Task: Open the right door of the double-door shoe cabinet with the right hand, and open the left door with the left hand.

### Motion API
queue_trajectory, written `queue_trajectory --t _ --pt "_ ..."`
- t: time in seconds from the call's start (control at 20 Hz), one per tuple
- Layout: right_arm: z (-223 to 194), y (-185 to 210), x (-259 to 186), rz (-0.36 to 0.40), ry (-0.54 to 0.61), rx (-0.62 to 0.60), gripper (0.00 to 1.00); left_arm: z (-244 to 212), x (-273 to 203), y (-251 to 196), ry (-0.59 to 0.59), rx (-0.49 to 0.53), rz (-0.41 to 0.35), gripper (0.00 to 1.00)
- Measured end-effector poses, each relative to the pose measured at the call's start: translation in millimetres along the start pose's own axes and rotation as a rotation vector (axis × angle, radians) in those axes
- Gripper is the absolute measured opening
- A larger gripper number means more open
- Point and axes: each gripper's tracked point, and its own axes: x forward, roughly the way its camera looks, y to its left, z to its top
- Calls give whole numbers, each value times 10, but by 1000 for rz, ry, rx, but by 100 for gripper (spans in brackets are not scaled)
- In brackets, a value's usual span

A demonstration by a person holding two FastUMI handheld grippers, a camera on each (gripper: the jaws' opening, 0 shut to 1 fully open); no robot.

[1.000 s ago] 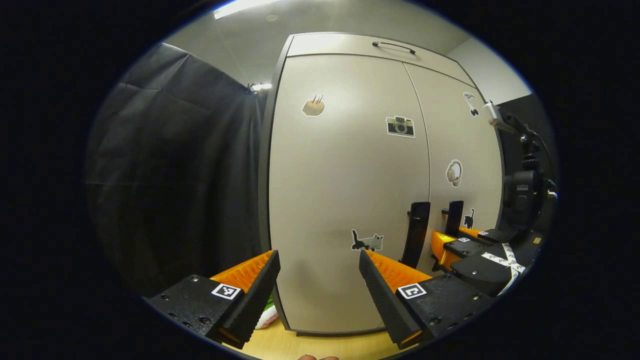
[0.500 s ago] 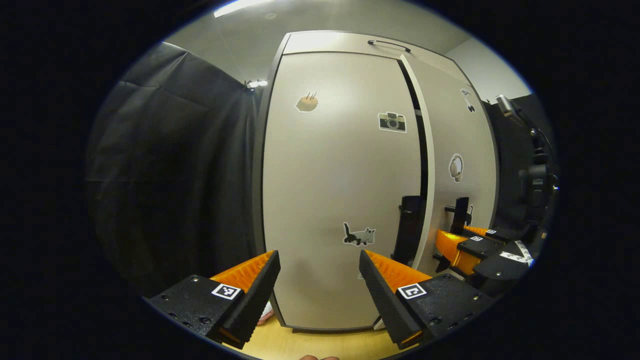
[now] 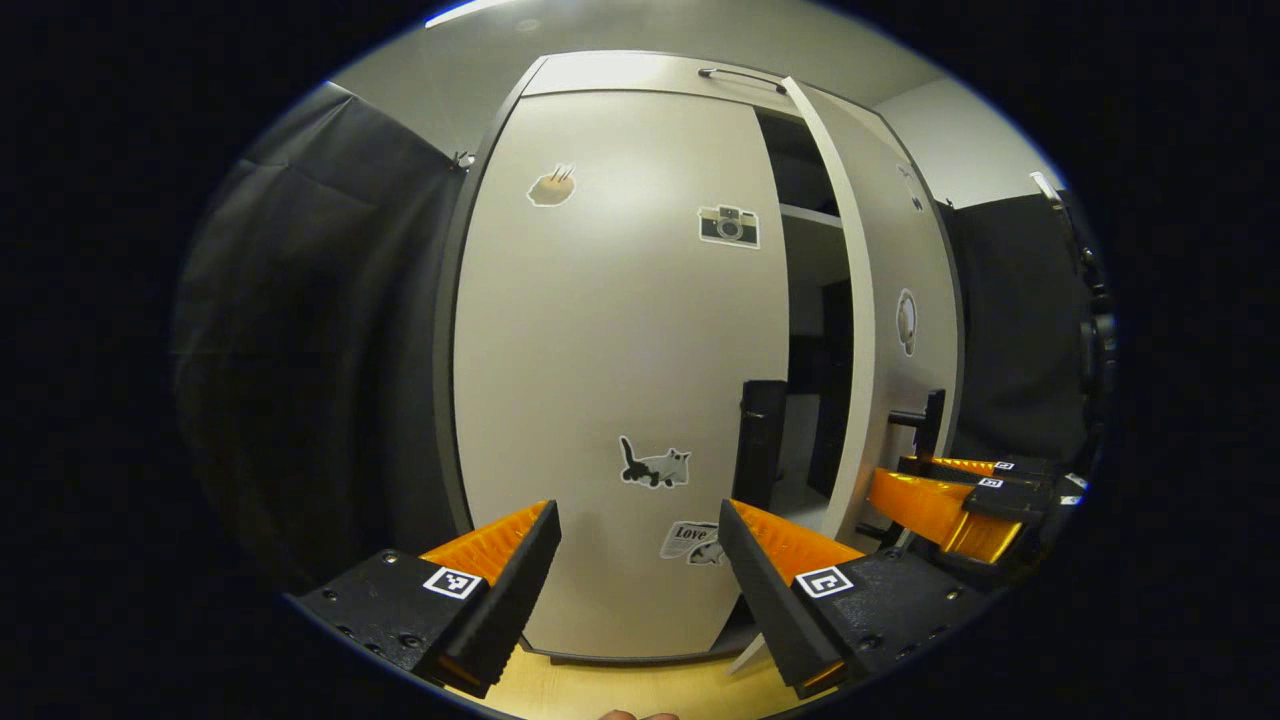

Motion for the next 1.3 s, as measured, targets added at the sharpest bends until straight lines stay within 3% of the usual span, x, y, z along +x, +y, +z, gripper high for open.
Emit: queue_trajectory --t 0.65,1.0,1.3 --pt "46 -119 -277 243 25 35 23 -30 208 -352 6 -10 -134 98" --pt "70 -258 -404 309 47 1 23 -69 328 -563 13 -7 -176 99" --pt "47 -427 -539 333 70 -4 23 -129 435 -656 27 10 -160 99"
